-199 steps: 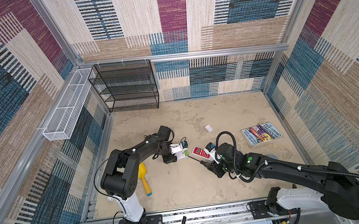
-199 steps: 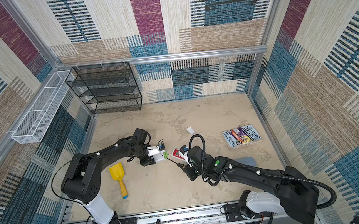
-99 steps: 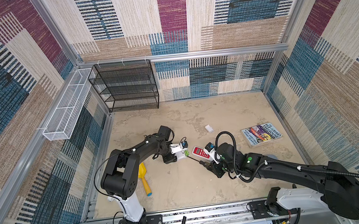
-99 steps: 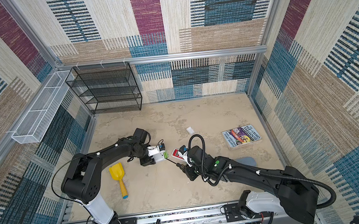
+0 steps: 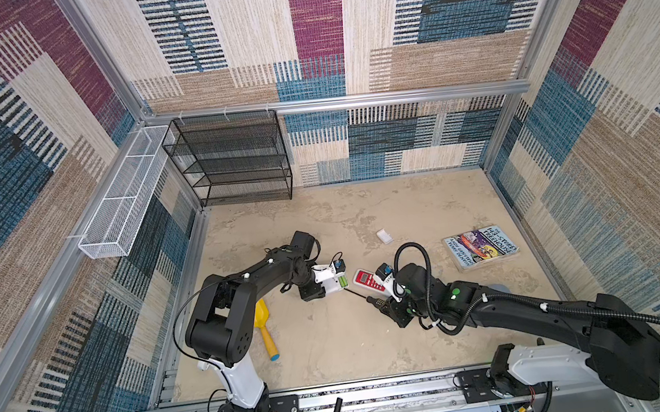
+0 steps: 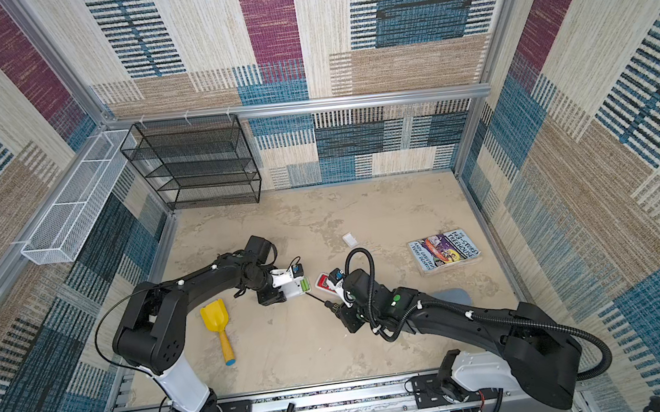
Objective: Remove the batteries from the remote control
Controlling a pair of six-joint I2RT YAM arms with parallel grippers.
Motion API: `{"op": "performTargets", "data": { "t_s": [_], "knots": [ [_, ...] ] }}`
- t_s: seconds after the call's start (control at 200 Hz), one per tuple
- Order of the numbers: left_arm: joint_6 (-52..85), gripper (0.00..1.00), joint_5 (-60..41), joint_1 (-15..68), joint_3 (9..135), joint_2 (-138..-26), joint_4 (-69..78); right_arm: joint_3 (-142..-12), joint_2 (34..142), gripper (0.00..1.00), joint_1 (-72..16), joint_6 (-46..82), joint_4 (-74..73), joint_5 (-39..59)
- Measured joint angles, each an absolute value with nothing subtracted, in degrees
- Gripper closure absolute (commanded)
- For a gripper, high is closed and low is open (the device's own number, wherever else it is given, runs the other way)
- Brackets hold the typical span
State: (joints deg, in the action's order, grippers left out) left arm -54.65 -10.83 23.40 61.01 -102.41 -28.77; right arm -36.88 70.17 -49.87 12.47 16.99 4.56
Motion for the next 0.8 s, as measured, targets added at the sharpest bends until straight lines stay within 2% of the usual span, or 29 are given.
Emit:
{"op": "performTargets", "data": {
  "t_s": [0.801],
  "knots": [
    [-54.65, 0.46, -10.83, 23.4, 61.19, -102.5, -29.02, -36.73, 69.84, 1.0, -49.91, 11.88, 16.21, 4.91]
  ]
}}
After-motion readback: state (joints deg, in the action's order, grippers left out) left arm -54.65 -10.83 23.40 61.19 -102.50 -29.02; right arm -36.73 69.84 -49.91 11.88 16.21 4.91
